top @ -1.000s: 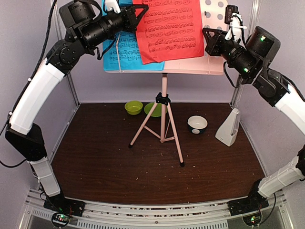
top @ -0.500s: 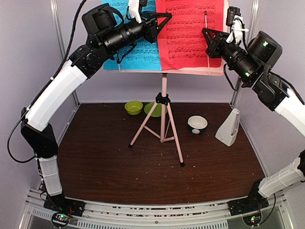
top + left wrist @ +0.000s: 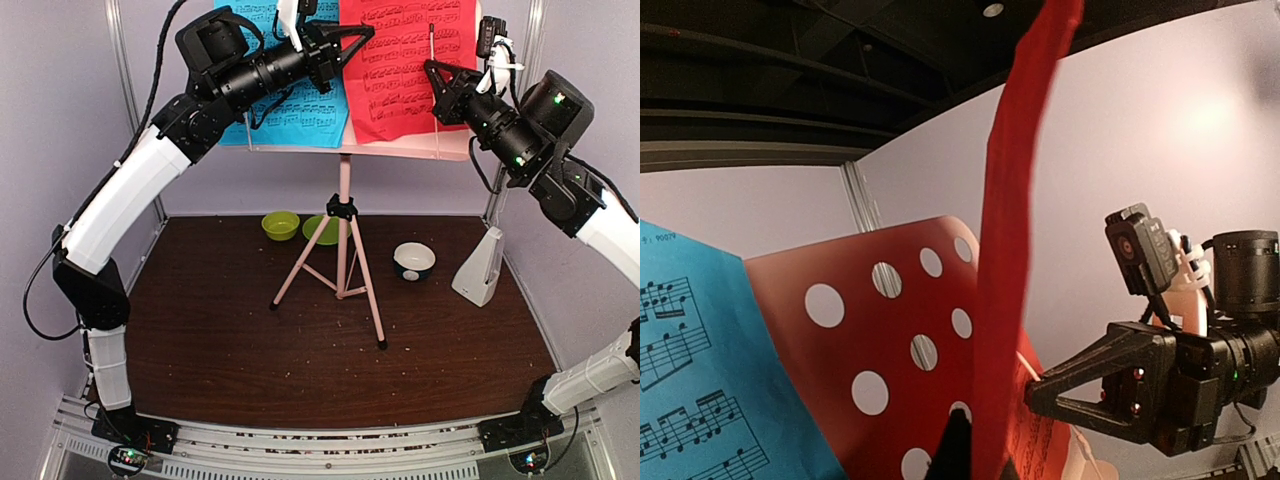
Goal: Set up the instrument practice props
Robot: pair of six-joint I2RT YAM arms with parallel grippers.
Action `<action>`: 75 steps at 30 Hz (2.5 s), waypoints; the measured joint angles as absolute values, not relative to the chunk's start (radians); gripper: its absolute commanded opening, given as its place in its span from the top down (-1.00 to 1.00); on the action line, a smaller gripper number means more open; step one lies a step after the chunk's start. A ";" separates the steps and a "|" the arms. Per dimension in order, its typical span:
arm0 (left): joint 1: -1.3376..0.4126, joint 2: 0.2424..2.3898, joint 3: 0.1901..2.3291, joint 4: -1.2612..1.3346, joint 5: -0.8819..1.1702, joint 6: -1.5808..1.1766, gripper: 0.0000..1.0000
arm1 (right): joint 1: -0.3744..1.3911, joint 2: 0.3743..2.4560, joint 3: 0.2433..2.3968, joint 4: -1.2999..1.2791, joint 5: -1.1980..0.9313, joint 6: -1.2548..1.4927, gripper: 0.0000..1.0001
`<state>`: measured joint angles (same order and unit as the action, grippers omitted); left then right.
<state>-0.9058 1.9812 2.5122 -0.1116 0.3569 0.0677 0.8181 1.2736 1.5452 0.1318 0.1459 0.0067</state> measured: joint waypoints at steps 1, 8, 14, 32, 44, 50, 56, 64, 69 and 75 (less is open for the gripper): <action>-0.906 1.981 2.514 -0.115 0.360 0.072 1.00 | 0.818 1.274 1.545 0.133 0.144 0.007 1.00; -0.902 1.981 2.521 -0.158 0.366 0.113 1.00 | 0.818 1.272 1.537 0.142 0.134 0.010 1.00; -0.889 1.980 2.521 -0.186 0.367 0.122 1.00 | 0.818 1.267 1.526 0.155 0.130 0.010 1.00; -0.887 1.979 2.518 -0.183 0.354 0.114 0.37 | 0.818 1.266 1.517 0.170 0.130 0.012 0.99; -0.887 1.940 2.477 -0.186 0.326 0.101 -0.46 | 0.818 1.269 1.504 0.159 0.131 0.033 0.57; -0.887 1.889 2.452 -0.196 0.307 0.101 -0.57 | 0.818 1.270 1.504 0.157 0.131 0.035 0.43; -0.887 1.798 2.381 -0.196 0.298 0.101 -0.57 | 0.818 1.270 1.504 0.157 0.131 0.043 0.19; -0.887 1.700 2.281 -0.228 0.256 0.092 -0.96 | 0.818 1.245 1.502 0.138 0.135 0.057 -0.43; -0.887 1.602 2.161 -0.284 0.196 0.072 -0.96 | 0.818 1.192 1.502 0.104 0.149 0.059 -0.83; -0.830 1.493 2.048 -0.359 0.130 -0.032 -0.96 | 0.818 1.122 1.501 0.027 0.185 0.056 -0.91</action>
<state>-0.8303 1.4925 2.0476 -0.3592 0.1299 -0.0319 0.8181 1.1217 1.5005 0.0269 0.1848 0.0563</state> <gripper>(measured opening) 0.977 0.945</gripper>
